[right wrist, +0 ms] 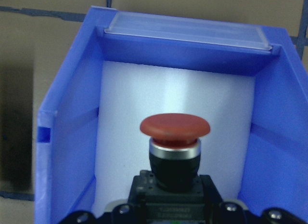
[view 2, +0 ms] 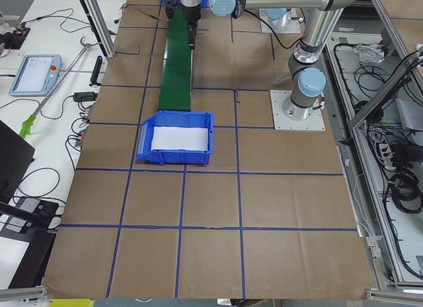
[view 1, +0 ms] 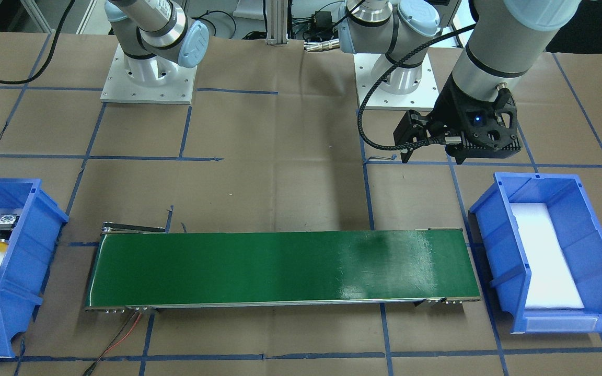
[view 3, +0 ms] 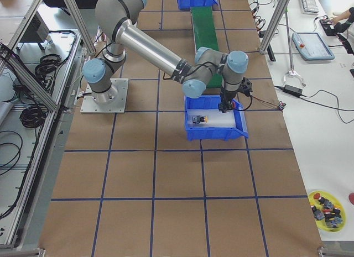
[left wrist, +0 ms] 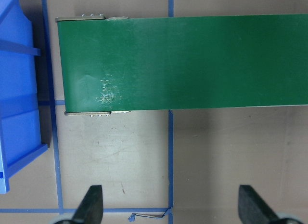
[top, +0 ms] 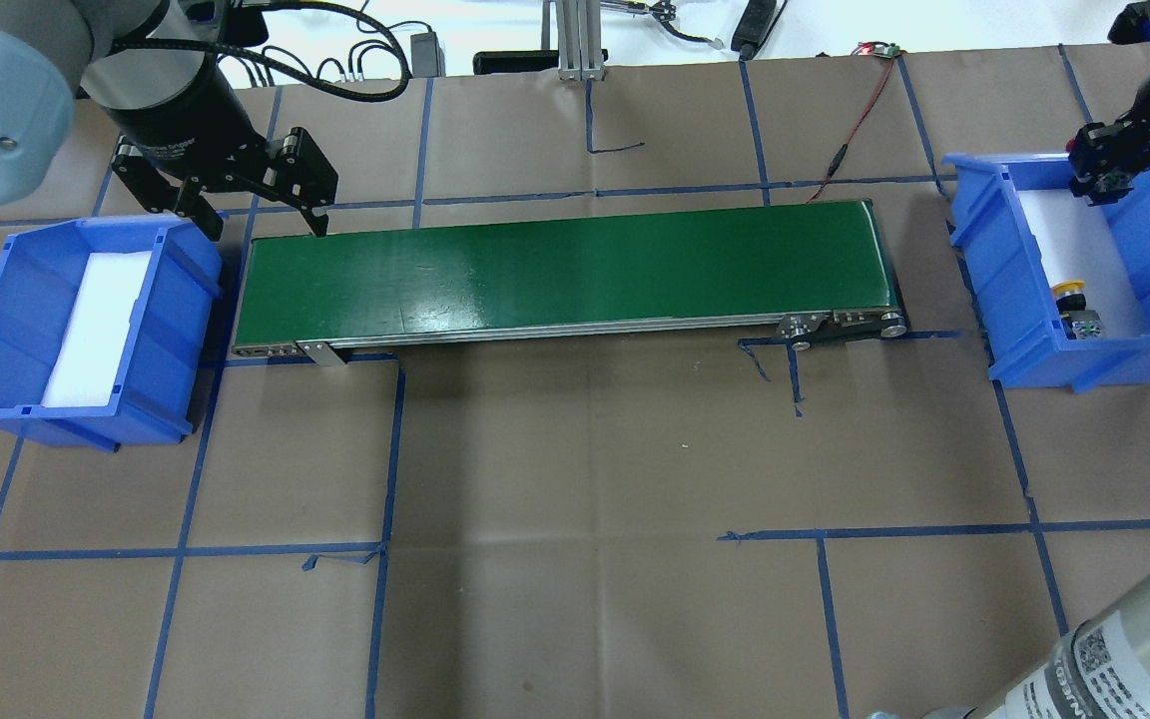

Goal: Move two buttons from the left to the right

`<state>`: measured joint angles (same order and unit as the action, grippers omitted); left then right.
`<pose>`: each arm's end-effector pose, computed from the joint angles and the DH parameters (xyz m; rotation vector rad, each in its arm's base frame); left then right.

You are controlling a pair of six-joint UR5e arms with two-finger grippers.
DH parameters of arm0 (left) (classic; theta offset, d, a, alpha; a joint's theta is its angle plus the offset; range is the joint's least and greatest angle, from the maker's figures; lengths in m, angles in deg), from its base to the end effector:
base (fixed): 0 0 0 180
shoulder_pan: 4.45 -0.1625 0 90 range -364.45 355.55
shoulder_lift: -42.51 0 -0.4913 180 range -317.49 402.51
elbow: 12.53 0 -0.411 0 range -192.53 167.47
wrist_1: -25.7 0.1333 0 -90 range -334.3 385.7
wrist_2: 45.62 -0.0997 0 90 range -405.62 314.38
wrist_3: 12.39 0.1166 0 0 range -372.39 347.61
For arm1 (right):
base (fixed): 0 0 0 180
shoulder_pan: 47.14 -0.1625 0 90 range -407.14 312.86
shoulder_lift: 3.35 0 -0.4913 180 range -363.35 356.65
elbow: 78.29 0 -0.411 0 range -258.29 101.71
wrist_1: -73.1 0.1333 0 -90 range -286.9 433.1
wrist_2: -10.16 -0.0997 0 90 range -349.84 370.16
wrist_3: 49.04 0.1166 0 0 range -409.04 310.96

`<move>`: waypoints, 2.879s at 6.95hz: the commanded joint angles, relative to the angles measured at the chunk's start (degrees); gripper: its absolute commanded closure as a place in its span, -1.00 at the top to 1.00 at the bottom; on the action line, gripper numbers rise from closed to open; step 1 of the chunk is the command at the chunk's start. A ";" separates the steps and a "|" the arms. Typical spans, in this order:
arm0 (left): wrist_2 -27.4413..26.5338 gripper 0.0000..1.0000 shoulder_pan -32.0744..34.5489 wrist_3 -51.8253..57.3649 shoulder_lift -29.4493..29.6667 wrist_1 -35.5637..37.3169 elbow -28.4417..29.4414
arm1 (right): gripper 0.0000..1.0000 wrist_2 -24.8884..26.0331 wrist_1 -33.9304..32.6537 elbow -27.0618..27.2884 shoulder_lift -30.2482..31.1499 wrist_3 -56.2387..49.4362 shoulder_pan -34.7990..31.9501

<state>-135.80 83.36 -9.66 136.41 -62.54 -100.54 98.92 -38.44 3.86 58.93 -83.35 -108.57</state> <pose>-0.1121 -0.5483 0.5221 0.0148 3.1385 0.0043 -0.2241 -0.6956 0.3441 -0.1576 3.1339 -0.0567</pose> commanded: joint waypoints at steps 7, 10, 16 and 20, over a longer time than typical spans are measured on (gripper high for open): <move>0.00 0.99 0.00 0.00 -0.04 0.00 0.03 | 0.41 -0.69 -6.11 2.32 -5.67 1.78 0.26; 0.00 0.99 0.00 0.00 -0.04 0.00 0.03 | 0.99 -0.61 -7.20 2.23 -5.24 1.96 0.26; 0.00 0.99 0.00 0.00 -0.04 0.00 0.03 | 0.99 -0.26 -3.63 2.58 12.83 6.92 -4.73; 0.00 0.99 0.00 0.00 0.05 0.00 0.12 | 0.99 -0.60 22.09 3.45 25.85 36.24 -21.57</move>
<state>-135.80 83.36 -9.66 136.39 -62.54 -100.45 98.79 -23.83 6.85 80.92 -56.45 -124.14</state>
